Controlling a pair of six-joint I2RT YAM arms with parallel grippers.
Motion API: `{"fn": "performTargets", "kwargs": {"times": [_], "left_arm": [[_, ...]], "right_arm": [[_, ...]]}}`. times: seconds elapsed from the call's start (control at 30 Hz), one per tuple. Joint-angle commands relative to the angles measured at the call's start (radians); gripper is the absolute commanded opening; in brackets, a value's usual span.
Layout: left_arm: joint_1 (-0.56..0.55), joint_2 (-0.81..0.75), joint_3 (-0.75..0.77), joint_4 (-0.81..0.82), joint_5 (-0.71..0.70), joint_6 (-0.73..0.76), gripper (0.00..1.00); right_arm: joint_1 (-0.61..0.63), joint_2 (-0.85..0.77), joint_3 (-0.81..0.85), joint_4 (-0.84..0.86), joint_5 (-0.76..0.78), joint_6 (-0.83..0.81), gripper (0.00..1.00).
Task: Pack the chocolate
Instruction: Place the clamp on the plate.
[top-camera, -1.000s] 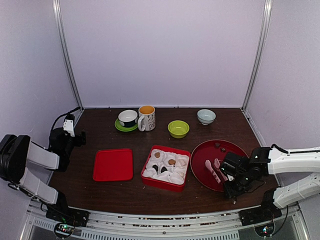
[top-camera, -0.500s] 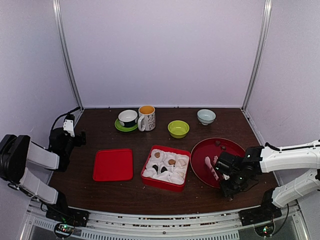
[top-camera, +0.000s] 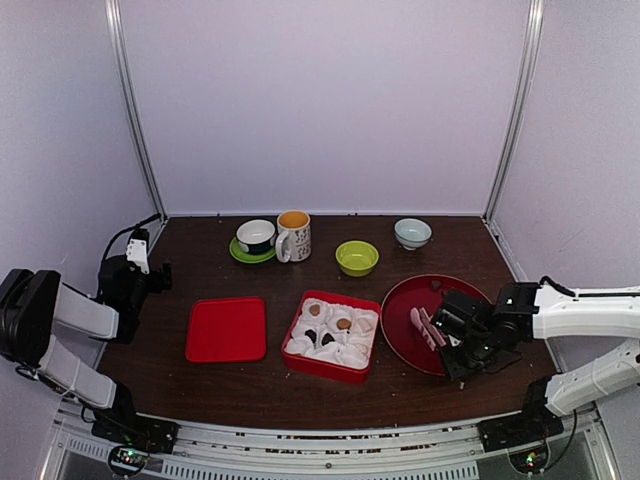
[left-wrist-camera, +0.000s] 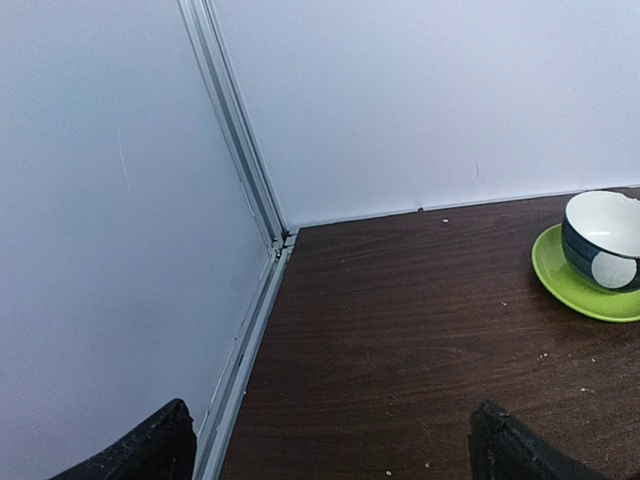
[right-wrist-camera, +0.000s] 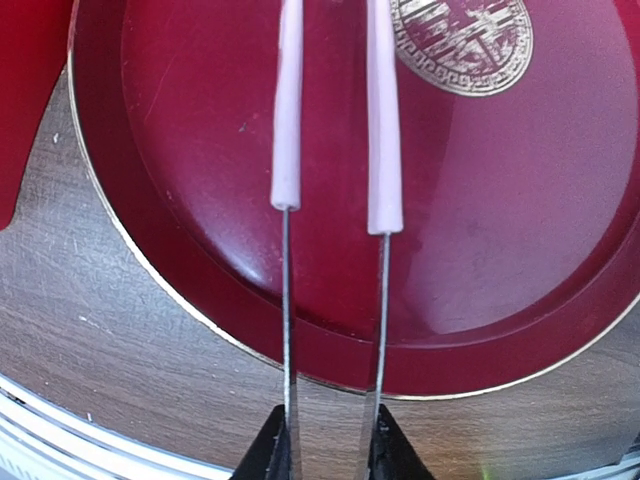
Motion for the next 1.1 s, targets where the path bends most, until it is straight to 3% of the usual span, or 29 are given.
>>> {"fn": "performTargets", "kwargs": {"times": [0.0,0.47,0.73,1.07], "left_arm": [[0.01,0.006,0.011,0.058,0.008,-0.003,0.98],[0.01,0.006,0.011,0.058,0.008,-0.004,0.98],[0.009,0.006,0.011,0.058,0.008,-0.004,0.98],[0.01,0.005,0.011,0.058,0.007,-0.004,0.98]], "right_arm": [[-0.003,-0.024,0.036,-0.039,0.067,0.001,0.23],[-0.013,-0.057,0.005,-0.021,0.104,0.024,0.21],[-0.106,-0.078,-0.032,-0.008,0.077,0.02,0.23],[-0.198,0.008,-0.02,0.089,0.046,-0.015,0.25]]}}
